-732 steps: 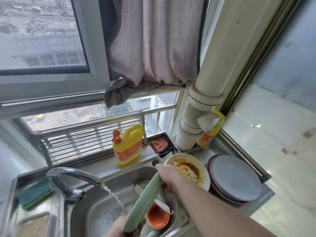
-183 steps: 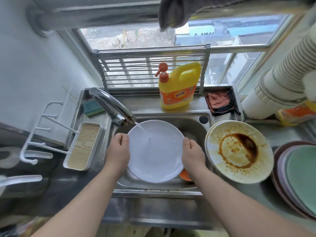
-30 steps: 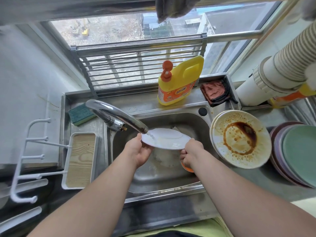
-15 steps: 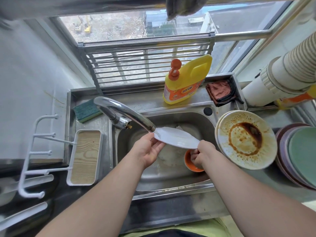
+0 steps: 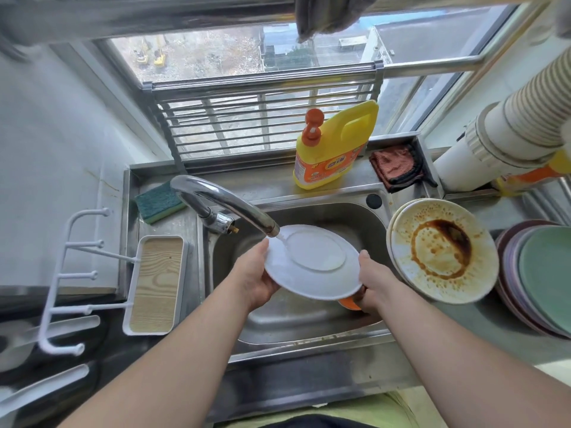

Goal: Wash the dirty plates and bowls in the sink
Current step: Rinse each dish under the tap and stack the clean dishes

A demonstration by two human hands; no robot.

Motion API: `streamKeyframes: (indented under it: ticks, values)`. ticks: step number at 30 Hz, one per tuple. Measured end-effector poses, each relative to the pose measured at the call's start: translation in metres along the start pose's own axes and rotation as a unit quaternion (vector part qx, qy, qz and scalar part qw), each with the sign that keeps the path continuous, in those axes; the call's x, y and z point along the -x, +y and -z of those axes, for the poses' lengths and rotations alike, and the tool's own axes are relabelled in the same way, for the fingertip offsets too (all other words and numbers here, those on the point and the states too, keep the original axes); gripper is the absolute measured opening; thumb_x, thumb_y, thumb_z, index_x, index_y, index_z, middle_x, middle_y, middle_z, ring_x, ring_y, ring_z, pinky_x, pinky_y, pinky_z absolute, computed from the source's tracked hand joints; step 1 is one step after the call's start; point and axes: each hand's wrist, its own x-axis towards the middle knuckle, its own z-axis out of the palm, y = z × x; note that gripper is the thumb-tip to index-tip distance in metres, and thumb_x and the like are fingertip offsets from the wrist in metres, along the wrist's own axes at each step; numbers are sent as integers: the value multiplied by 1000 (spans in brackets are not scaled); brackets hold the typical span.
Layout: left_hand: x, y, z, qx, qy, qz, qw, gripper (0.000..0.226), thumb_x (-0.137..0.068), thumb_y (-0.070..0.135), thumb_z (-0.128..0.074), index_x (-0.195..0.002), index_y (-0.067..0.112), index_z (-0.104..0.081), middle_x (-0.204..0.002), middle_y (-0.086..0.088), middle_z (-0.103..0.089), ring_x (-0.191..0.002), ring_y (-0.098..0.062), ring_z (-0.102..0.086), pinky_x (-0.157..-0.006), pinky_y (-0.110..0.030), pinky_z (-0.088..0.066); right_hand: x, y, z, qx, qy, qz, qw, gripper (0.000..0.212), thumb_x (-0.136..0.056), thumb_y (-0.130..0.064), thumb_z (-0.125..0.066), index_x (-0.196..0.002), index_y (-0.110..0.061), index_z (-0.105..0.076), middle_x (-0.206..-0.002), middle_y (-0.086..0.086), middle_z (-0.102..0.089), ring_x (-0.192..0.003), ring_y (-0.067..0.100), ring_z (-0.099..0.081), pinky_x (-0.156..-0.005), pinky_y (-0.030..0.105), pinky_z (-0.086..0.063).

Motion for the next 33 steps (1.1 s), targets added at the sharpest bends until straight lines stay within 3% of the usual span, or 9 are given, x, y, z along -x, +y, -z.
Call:
streamKeyframes:
  ticks: [3, 5, 7, 9, 11, 14, 22, 29, 33]
  values:
    - [-5, 4, 8, 5, 47, -1, 999, 36, -112, 35, -47, -118, 8, -70, -97, -13, -81, -75, -31, -79, -54, -41, -61, 3, -7, -11, 49, -13, 32, 998, 47, -103, -53, -55, -136, -20, -64, -112, 5, -79, -99, 33, -77, -93, 55, -61]
    - [-8, 4, 17, 20, 82, 8, 996, 36, -113, 33, -45, -122, 6, -68, -102, -15, -80, -77, -33, -78, -50, -43, -61, 10, -15, -21, 50, -5, 43, 998, 45, -105, -52, -54, -122, -13, -69, -100, 6, -81, -95, 32, -77, -93, 48, -62]
    - [-13, 2, 29, 56, 118, 27, 991, 39, -113, 33, -46, -131, 5, -65, -115, -16, -77, -81, -34, -77, -53, -49, -63, 20, -21, -36, 20, -11, 39, 999, 37, -107, -46, -55, -104, -12, -71, -80, 3, -78, -77, 24, -74, -71, 31, -61]
    - [-17, -1, 39, 110, 141, 36, 983, 40, -112, 31, -49, -135, 2, -64, -116, -16, -76, -71, -33, -78, -52, -50, -63, 28, -24, -52, 2, -34, 32, 999, 31, -108, -38, -56, -90, -15, -65, -66, -2, -66, -54, 12, -59, -46, 16, -42]
    - [-14, -4, 43, 163, 165, 38, 972, 30, -110, 24, -55, -122, 0, -67, -98, -15, -77, -54, -30, -74, -41, -44, -58, 34, -21, -64, 21, -45, 30, 998, 27, -109, -36, -52, -90, -19, -61, -66, -4, -54, -47, 7, -43, -41, 13, -28]
    - [-10, -9, 45, 218, 170, 27, 961, 20, -109, 6, -51, -95, -1, -63, -59, -15, -70, -39, -27, -67, -31, -37, -49, 42, -13, -78, 62, -67, 44, 995, 26, -111, -34, -44, -91, -23, -55, -60, -4, -46, -41, 7, -37, -37, 16, -25]
    - [-2, -32, 57, 294, 183, 20, 938, 28, -112, 2, -35, -93, 0, -55, -48, -9, -65, -35, -24, -63, -35, -38, -52, 54, 13, -97, 190, -98, 197, 957, 28, -108, -40, -40, -99, -20, -59, -77, 6, -50, -59, 18, -42, -47, 26, -32]
    - [6, -44, 68, 235, 146, 64, 959, 32, -108, 5, -34, -111, 1, -65, -82, -22, -76, -57, -37, -74, -37, -48, -56, 73, 20, -81, 280, -102, 290, 910, 11, -81, -29, -40, -80, -19, -46, -75, 5, -48, -73, 23, -41, -66, 41, -34]
    - [17, -45, 65, 176, 118, 83, 974, 38, -108, 14, -30, -112, 4, -66, -87, -24, -76, -78, -43, -73, -41, -55, -57, 78, 27, -55, 346, -138, 316, 873, 19, -92, -34, -44, -80, -20, -47, -72, 0, -51, -67, 21, -45, -64, 41, -39]
